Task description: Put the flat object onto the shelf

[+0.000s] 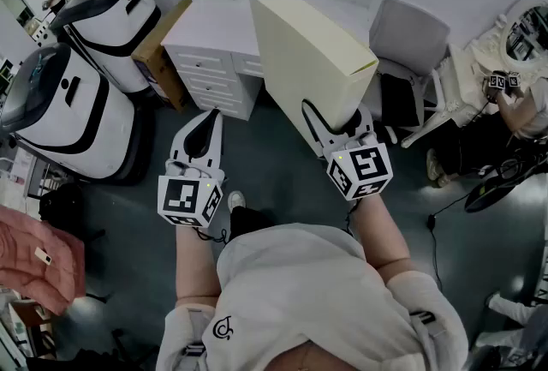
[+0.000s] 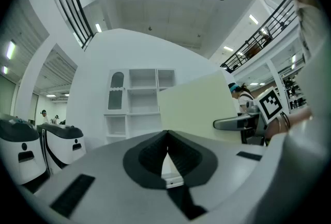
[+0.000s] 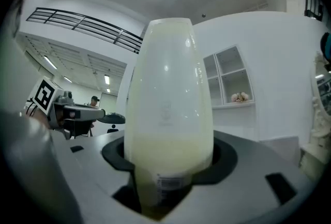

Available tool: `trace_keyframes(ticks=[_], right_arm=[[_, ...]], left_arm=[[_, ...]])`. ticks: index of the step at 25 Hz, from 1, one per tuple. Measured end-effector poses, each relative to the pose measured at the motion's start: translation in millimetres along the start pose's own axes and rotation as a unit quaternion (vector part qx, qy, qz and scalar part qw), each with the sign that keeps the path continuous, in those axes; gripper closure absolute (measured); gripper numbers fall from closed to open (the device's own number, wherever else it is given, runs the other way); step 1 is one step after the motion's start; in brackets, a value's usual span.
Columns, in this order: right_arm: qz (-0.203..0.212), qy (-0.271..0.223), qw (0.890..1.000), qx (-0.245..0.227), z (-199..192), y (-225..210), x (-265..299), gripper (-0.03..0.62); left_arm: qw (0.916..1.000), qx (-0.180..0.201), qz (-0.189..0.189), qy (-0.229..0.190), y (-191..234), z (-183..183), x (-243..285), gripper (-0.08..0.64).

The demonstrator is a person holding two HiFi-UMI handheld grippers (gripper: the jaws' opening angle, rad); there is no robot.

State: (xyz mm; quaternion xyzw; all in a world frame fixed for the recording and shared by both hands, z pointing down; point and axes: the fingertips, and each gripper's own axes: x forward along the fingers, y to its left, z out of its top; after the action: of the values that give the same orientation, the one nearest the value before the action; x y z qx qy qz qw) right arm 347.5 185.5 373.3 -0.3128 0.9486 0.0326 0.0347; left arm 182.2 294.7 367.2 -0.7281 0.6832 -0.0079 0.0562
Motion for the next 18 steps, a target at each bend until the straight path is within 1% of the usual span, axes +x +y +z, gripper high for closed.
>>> trace_keyframes(ticks=[5, 9, 12, 16, 18], right_arm=[[-0.002, 0.002, 1.0, 0.005, -4, -4, 2, 0.321], [-0.003, 0.004, 1.0, 0.005, -4, -6, 0, 0.321], [0.0, 0.005, 1.0, 0.012, -5, -6, 1, 0.319], [0.001, 0.004, 1.0, 0.026, -10, -7, 2, 0.299], [-0.005, 0.011, 1.0, 0.023, -15, -10, 4, 0.293]], left_arm=[[0.9999, -0.004, 0.007, -0.006, 3, 3, 4, 0.549], [0.9997, -0.023, -0.002, -0.01, 0, 2, 5, 0.549], [0.9997, -0.023, -0.004, -0.008, -1, 1, 7, 0.549], [0.9997, -0.026, -0.006, -0.003, -1, -5, 8, 0.549], [0.9994, -0.035, -0.004, -0.003, 1, -8, 9, 0.549]])
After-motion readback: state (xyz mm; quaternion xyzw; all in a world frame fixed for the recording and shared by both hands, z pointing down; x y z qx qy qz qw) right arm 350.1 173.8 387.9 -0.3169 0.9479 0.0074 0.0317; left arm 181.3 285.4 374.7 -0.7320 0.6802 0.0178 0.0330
